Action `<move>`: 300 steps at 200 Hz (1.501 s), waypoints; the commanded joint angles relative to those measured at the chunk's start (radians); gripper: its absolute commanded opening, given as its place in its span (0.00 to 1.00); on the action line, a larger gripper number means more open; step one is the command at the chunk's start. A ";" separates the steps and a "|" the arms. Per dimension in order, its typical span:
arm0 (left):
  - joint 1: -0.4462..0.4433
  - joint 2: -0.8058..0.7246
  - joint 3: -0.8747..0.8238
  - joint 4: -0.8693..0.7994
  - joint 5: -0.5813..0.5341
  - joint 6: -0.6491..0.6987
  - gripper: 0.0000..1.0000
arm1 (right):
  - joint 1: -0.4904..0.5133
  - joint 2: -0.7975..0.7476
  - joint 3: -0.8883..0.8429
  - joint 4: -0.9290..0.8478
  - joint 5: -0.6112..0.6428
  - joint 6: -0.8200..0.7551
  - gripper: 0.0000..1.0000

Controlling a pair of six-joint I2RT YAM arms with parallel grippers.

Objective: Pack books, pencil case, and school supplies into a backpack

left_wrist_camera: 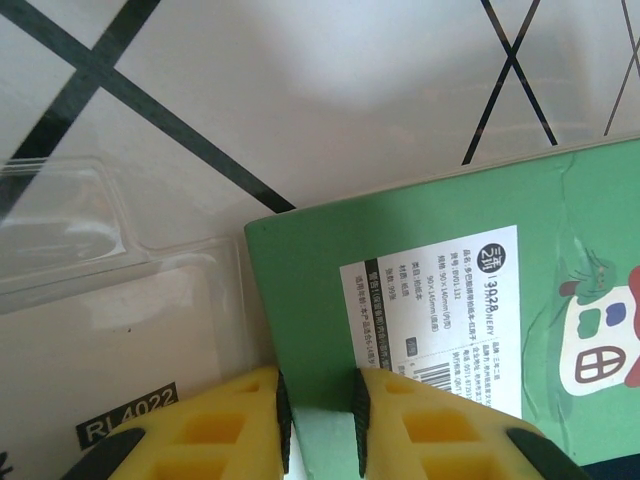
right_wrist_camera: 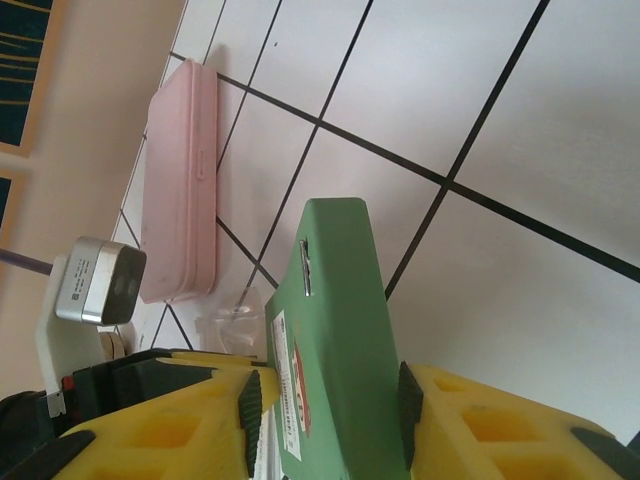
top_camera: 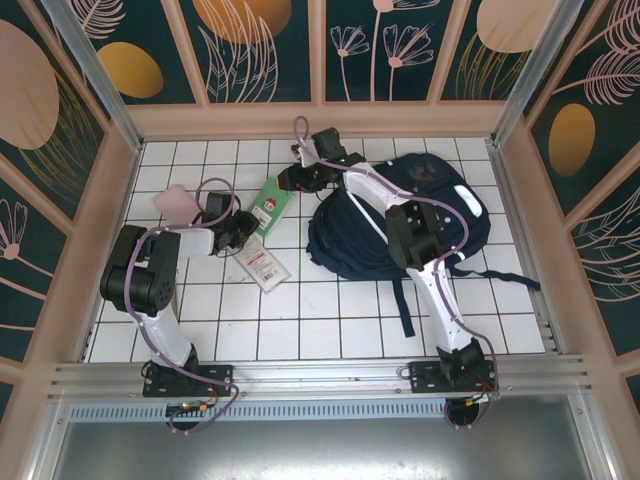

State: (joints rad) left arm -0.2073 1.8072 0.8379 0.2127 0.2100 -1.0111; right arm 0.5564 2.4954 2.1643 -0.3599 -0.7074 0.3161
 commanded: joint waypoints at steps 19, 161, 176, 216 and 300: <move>-0.006 0.027 -0.026 -0.025 0.012 0.043 0.24 | 0.093 0.016 0.022 -0.113 -0.166 -0.029 0.37; -0.006 0.014 -0.037 -0.015 0.028 0.037 0.25 | 0.131 0.019 0.058 -0.252 0.088 -0.093 0.41; -0.006 0.010 -0.041 -0.015 0.027 0.036 0.25 | 0.131 0.012 0.034 -0.245 -0.005 -0.105 0.40; -0.006 0.011 -0.045 -0.013 0.026 0.033 0.25 | 0.138 -0.091 -0.100 -0.053 -0.265 -0.054 0.38; -0.006 0.004 -0.051 -0.005 0.030 0.030 0.25 | 0.131 -0.023 -0.046 -0.214 0.074 -0.066 0.43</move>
State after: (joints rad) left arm -0.2035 1.7901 0.8085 0.2356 0.2108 -0.9981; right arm 0.6815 2.4107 2.1204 -0.4423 -0.7330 0.2413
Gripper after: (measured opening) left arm 0.248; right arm 0.426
